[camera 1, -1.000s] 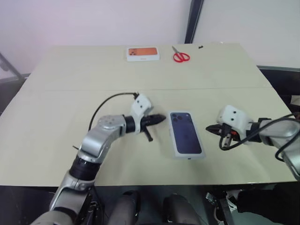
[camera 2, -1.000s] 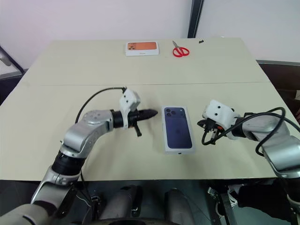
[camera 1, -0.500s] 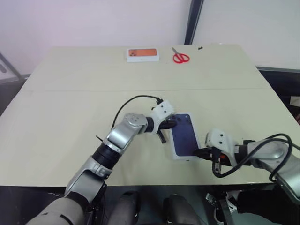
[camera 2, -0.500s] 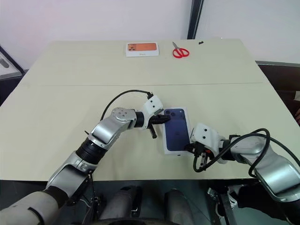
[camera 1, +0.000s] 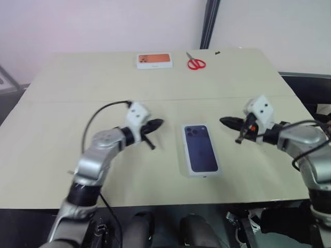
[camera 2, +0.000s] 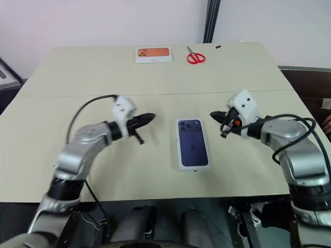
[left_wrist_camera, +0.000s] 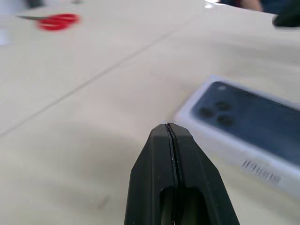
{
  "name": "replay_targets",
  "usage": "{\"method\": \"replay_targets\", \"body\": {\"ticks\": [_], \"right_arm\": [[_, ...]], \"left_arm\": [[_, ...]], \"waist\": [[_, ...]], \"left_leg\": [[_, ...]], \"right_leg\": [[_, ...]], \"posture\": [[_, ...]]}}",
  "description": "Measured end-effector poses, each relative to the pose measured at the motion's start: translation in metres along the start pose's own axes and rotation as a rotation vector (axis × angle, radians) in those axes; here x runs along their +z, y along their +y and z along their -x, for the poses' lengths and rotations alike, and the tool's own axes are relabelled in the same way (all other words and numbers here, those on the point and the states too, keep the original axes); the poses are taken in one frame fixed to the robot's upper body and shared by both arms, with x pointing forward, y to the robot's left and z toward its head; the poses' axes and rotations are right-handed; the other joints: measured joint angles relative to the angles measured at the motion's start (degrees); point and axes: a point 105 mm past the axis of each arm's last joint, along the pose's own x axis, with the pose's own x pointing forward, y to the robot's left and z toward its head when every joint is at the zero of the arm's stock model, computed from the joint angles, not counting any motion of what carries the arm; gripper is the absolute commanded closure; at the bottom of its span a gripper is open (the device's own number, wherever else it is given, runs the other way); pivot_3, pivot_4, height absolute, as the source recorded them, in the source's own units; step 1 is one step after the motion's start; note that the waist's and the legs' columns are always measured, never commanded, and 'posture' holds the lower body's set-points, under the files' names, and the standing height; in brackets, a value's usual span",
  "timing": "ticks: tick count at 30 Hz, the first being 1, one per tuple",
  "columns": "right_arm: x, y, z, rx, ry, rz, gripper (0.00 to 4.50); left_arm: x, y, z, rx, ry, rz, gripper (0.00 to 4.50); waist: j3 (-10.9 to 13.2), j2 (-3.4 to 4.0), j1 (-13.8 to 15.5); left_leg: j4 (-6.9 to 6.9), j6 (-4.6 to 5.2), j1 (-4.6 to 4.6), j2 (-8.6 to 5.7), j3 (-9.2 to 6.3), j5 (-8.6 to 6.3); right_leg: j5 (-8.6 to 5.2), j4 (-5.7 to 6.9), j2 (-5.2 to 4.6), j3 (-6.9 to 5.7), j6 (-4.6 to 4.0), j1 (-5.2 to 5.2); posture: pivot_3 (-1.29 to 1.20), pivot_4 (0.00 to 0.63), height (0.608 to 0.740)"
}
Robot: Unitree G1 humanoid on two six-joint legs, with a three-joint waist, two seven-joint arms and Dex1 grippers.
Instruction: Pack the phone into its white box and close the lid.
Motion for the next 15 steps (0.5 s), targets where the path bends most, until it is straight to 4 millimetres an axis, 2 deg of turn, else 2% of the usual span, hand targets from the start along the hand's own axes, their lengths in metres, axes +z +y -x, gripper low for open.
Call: {"method": "replay_targets", "body": {"ticks": [5, 7, 10, 15], "right_arm": [[-0.011, -0.016, -0.004, 0.012, -0.005, -0.076, 4.47], [-0.015, -0.019, -0.004, 0.025, -0.001, -0.095, 4.47], [-0.021, -0.018, -0.004, 0.055, 0.004, -0.099, 4.47], [-0.023, -0.018, -0.004, 0.076, 0.000, -0.088, 4.47]], "left_arm": [[-0.020, 0.018, 0.055, 0.153, 0.034, 0.059, 4.50], [-0.024, 0.021, 0.070, 0.191, 0.040, 0.069, 4.50], [-0.030, 0.022, 0.082, 0.231, 0.061, 0.074, 4.50], [-0.034, 0.023, 0.085, 0.254, 0.071, 0.075, 4.50]], "waist": [[0.0, 0.02, 0.6], [0.0, 0.02, 0.6], [0.0, 0.03, 0.5], [0.0, 0.03, 0.4]], "left_leg": [[0.06, 0.07, 0.00, -0.01, -0.01, -0.04], [0.05, 0.08, 0.01, -0.01, -0.01, -0.05], [0.01, 0.09, 0.03, -0.01, -0.01, -0.06], [0.00, 0.10, 0.03, -0.01, 0.00, -0.06]], "right_leg": [[0.00, -0.04, -0.06, -0.03, -0.01, 0.07], [0.00, -0.05, -0.06, -0.03, -0.01, 0.08], [0.00, -0.05, -0.06, -0.02, -0.02, 0.08], [0.00, -0.05, -0.06, -0.02, -0.02, 0.07]], "posture": [[0.00, 0.150, 0.740], [0.00, 0.150, 0.740], [0.00, 0.150, 0.740], [0.00, 0.150, 0.740]]}}
